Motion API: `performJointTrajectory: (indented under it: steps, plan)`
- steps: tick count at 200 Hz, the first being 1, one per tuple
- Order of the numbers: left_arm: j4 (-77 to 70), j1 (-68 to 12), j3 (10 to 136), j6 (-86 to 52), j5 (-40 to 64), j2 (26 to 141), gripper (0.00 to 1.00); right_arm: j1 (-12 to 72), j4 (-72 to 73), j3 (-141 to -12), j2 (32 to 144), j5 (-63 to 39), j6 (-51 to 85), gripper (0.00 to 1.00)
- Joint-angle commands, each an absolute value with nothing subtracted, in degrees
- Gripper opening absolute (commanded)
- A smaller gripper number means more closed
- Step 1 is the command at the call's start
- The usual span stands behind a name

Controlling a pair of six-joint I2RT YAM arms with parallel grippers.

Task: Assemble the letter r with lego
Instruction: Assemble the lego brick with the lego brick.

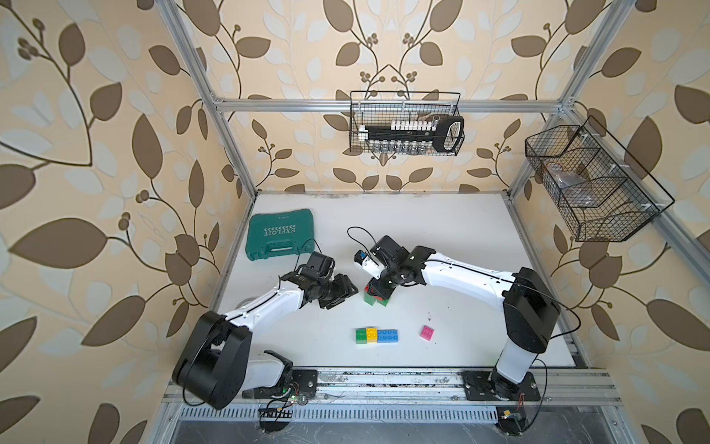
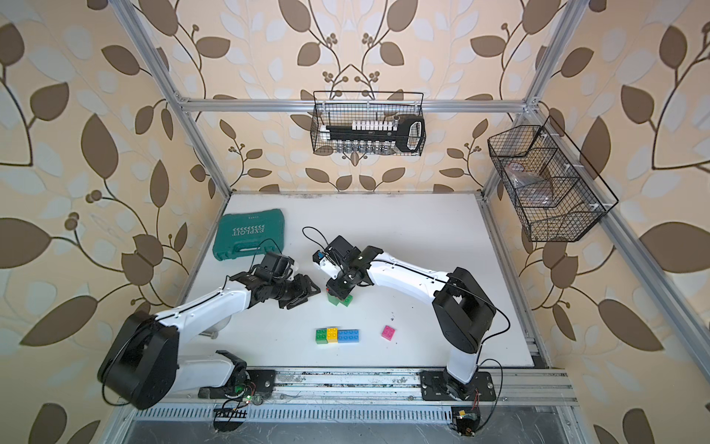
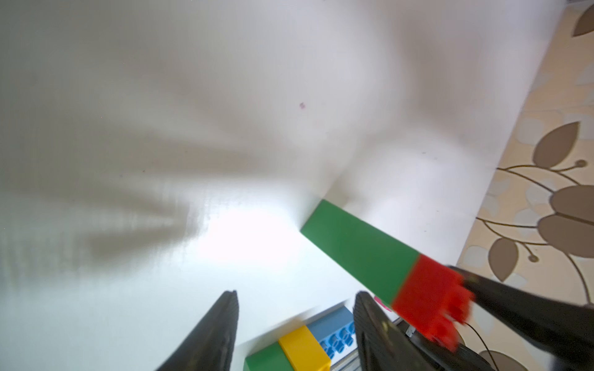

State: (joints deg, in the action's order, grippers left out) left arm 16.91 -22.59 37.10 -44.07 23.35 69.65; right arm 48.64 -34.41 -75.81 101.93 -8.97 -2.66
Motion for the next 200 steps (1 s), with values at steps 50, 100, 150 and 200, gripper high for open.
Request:
performJointTrajectory:
  steps: [50,100,150,200]
  plan:
    - [13.1,-23.1,36.1,-38.5,30.7,61.9,0.78,48.0,-38.7,-70.8,99.9,-15.0,-10.5,0.0]
    - [5.9,-23.1,33.6,-39.9,38.9,65.3,0.73,48.0,-36.4,-69.1,98.0,-17.5,-13.0,0.0]
    - [-0.3,-23.2,32.0,-40.0,44.8,67.6,0.73,47.9,-35.0,-67.5,96.7,-18.7,-14.4,0.0]
    - [3.2,-26.6,33.7,-37.0,45.2,70.5,0.69,48.1,-34.8,-67.1,95.8,-18.5,-15.9,0.0]
